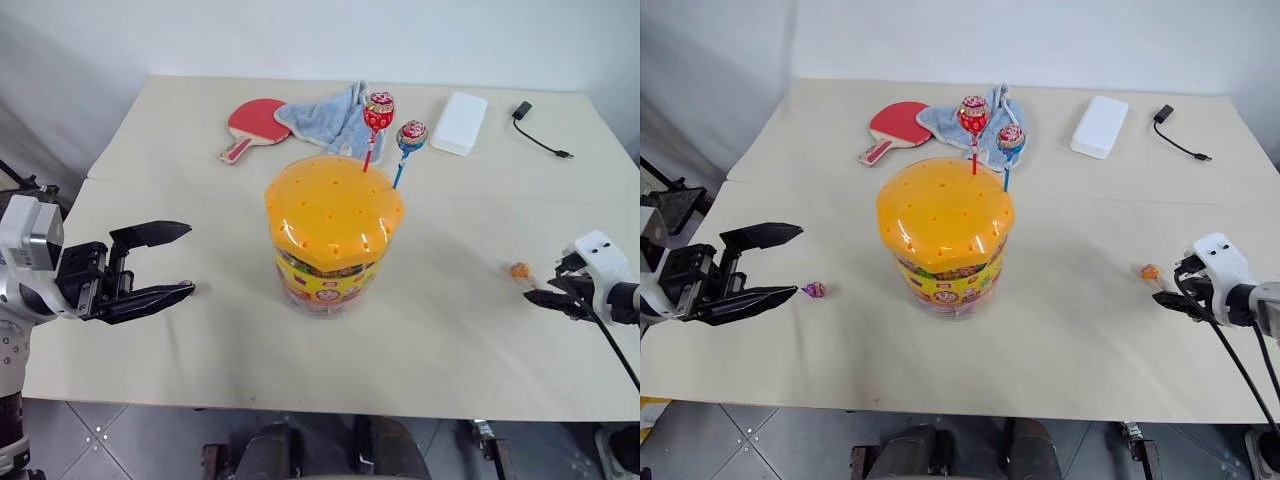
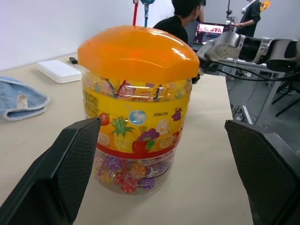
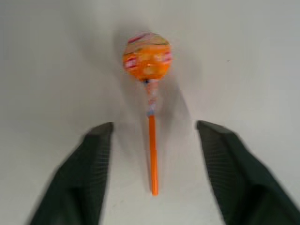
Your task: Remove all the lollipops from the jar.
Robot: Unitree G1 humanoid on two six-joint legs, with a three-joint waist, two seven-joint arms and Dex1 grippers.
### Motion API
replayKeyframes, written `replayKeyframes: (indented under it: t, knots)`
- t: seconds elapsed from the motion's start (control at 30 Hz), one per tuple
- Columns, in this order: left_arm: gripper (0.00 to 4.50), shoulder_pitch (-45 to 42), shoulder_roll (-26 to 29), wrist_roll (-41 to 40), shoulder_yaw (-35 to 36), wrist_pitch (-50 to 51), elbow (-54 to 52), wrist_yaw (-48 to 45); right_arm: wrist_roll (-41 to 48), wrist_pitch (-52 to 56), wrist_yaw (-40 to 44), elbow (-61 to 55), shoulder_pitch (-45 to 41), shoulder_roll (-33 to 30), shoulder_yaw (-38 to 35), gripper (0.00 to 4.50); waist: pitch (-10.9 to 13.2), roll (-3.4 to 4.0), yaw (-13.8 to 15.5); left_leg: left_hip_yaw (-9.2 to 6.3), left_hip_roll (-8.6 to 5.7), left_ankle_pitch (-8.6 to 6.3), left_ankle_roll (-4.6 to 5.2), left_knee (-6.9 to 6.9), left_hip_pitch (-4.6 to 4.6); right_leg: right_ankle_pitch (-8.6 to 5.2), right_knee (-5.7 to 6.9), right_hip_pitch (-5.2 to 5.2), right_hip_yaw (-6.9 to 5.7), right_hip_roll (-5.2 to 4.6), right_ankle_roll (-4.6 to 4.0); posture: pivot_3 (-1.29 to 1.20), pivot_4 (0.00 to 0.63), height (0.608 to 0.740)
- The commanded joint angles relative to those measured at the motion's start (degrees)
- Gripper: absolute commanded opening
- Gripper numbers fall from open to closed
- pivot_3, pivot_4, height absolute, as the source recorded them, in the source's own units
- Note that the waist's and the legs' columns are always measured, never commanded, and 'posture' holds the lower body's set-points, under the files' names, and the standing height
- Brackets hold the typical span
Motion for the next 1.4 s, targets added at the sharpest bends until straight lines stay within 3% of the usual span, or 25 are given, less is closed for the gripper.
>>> replayKeyframes:
  t: [0.03, 0.17, 0.27, 0.43, 0.53, 0.8, 0.97, 1.03, 1.2, 1.4]
  knots:
    - [4.5, -1.1, 0.4, -1.5, 2.3, 0.1, 0.6, 0.2, 9.3, -11.3, 12.5, -6.0, -2.8, 1.7, -10.4, 3.29, 0.0, 0.06, -0.2, 0.05, 0.0, 0.01, 0.02, -0.01, 0.05, 0.02, 0.0, 0.0, -0.01, 0.04, 0.03, 0.0, 0.15, 0.74]
    - [4.5, -1.7, -0.3, -2.6, 2.4, 1.2, 0.8, 1.0, 18.2, -3.8, 7.9, -15.8, -14.2, 10.4, -4.8, 3.29, -0.1, -0.13, -0.9, 0.06, 0.21, 0.0, -0.04, 0.03, 0.2, 0.1, 0.03, 0.08, 0.04, 0.02, -0.1, 0.0, 0.15, 0.74]
    - [4.5, -1.1, -0.9, -3.2, 2.7, 1.8, 0.0, 1.7, 19.6, -2.0, 3.9, -18.3, -21.6, 17.6, -0.5, 3.29, -0.1, -0.11, -0.9, -0.05, 0.21, 0.01, -0.08, 0.01, 0.11, 0.1, 0.03, 0.01, 0.16, -0.08, -0.13, 0.0, 0.15, 0.74]
    - [4.5, -0.3, -1.7, -3.8, 3.5, 2.1, -1.2, 3.0, 18.6, -2.3, 1.1, -17.7, -28.1, 24.3, 3.5, 3.29, -0.1, -0.11, 0.0, -0.12, 0.06, 0.01, -0.06, -0.01, -0.09, 0.1, 0.03, -0.12, 0.0, 0.0, -0.13, 0.0, 0.15, 0.74]
    - [4.5, 0.4, -2.0, -4.3, 4.1, 2.1, -1.9, 3.8, 20.3, -0.7, 1.6, -19.2, -29.1, 26.1, 4.8, 2.65, -0.1, -0.12, 0.0, -0.15, -0.04, 0.0, 0.04, 0.0, -0.13, 0.12, -0.01, -0.08, -0.02, -0.06, -0.09, 0.0, 0.15, 0.74]
    - [4.5, 1.8, -2.4, -5.1, 5.2, 2.2, -2.8, 4.9, 19.1, -0.9, 4.1, -18.4, -26.9, 23.8, 4.2, 0.02, -0.1, -0.12, -0.3, -0.07, 0.01, 0.01, 0.05, 0.01, -0.07, 0.14, 0.0, -0.07, -0.02, 0.02, -0.04, 0.0, 0.15, 0.74]
    - [4.5, 1.9, -2.6, -5.1, 5.1, 1.9, -2.9, 5.2, 19.0, 3.5, 3.9, -11.7, -27.5, 19.5, 2.0, 0.18, -0.1, -0.12, -0.1, 0.0, -0.01, 0.03, 0.08, 0.03, -0.03, 0.15, 0.03, -0.05, 0.01, -0.03, -0.04, 0.0, 0.15, 0.74]
    - [4.5, 1.9, -2.6, -5.0, 5.0, 1.7, -2.6, 5.0, 21.6, 4.2, 8.3, -14.4, -25.8, 17.1, 1.0, 0.59, -0.1, -0.11, -0.1, -0.02, -0.02, 0.03, 0.08, 0.03, -0.07, 0.15, 0.02, -0.07, 0.03, -0.05, -0.04, 0.0, 0.15, 0.74]
    - [4.5, 1.5, -2.3, -4.8, 4.9, 1.7, -1.7, 4.7, 25.3, 3.9, 9.8, -20.8, -24.1, 18.5, 0.5, 2.17, -0.1, -0.11, -0.5, -0.02, 0.03, 0.02, 0.07, -0.02, -0.06, 0.14, -0.02, -0.08, 0.0, -0.02, -0.04, 0.0, 0.15, 0.74]
    - [4.5, 1.1, -2.4, -4.9, 4.5, 2.0, -1.7, 4.7, 25.6, 4.2, 6.5, -22.6, -27.2, 23.0, 3.1, 2.17, -0.1, -0.11, -0.3, 0.03, 0.01, 0.03, 0.07, 0.03, -0.01, 0.15, 0.06, -0.07, 0.05, -0.04, -0.04, 0.0, 0.15, 0.74]
